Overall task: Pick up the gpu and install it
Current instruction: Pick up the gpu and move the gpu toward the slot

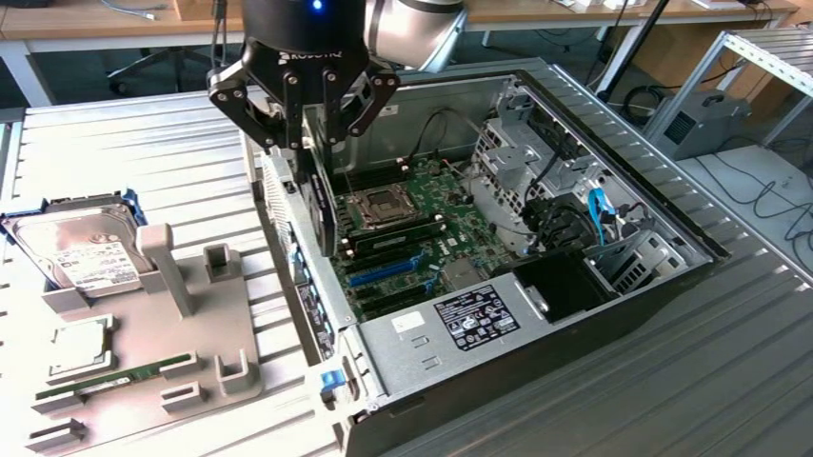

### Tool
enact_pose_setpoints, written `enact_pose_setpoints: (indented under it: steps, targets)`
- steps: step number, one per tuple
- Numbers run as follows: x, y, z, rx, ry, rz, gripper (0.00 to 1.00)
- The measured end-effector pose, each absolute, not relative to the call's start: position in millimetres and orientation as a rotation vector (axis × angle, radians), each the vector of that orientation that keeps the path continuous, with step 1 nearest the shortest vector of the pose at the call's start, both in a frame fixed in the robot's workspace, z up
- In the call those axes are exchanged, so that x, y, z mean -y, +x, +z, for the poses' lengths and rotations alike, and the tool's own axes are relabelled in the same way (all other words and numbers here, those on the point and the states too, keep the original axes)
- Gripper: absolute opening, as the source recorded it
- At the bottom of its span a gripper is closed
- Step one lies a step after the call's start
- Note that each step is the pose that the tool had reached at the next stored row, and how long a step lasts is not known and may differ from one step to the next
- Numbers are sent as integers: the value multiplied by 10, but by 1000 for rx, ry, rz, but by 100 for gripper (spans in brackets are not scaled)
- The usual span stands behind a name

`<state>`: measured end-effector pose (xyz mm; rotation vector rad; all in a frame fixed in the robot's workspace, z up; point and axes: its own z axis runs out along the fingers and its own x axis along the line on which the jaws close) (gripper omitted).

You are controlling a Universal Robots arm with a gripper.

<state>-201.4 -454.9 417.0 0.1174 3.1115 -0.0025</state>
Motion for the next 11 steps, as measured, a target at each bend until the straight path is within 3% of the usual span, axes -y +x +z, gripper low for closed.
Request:
enact_pose_setpoints:
  steps: [11]
  targets:
    - [4549, -1964, 4162, -3111, 117, -5, 26]
